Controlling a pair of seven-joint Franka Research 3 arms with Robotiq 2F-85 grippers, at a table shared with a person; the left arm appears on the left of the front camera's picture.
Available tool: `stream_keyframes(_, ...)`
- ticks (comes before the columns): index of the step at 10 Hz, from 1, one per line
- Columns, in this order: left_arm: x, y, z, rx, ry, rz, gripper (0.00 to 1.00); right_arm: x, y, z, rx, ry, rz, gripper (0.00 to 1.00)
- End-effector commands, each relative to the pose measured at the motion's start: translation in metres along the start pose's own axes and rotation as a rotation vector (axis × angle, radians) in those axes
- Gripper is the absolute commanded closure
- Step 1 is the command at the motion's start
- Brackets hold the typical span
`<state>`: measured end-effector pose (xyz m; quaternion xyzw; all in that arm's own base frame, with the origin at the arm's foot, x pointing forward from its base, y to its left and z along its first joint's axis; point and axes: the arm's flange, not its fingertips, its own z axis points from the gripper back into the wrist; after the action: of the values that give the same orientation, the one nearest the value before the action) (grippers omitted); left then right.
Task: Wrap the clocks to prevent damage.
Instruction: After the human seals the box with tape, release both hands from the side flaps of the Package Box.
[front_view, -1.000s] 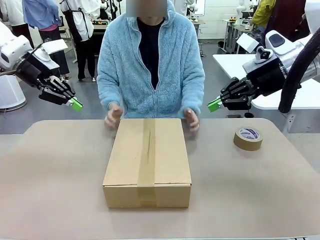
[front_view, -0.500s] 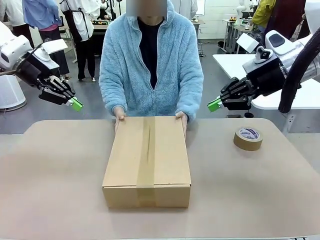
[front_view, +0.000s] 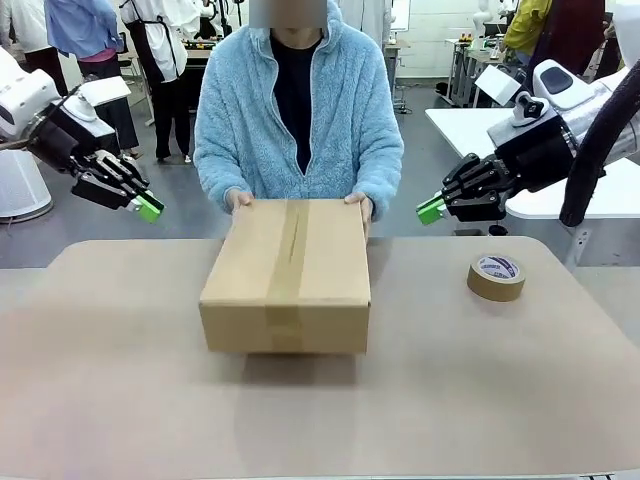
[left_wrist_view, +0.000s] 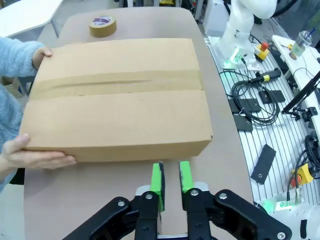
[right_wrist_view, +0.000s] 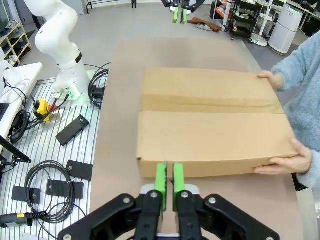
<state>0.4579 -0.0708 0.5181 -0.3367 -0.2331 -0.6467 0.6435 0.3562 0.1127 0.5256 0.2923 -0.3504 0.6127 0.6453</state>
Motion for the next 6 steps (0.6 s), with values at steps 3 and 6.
stream_keyframes(3,-0.003,-0.001,0.006,0.004,-0.043,0.013,0.0,-0.01,0.007,-0.01,0.037,0.012,-0.009,0.0)
stream_keyframes(6,-0.002,-0.002,0.005,-0.006,-0.058,0.016,0.0,-0.01,0.005,-0.015,0.049,0.019,-0.023,0.0)
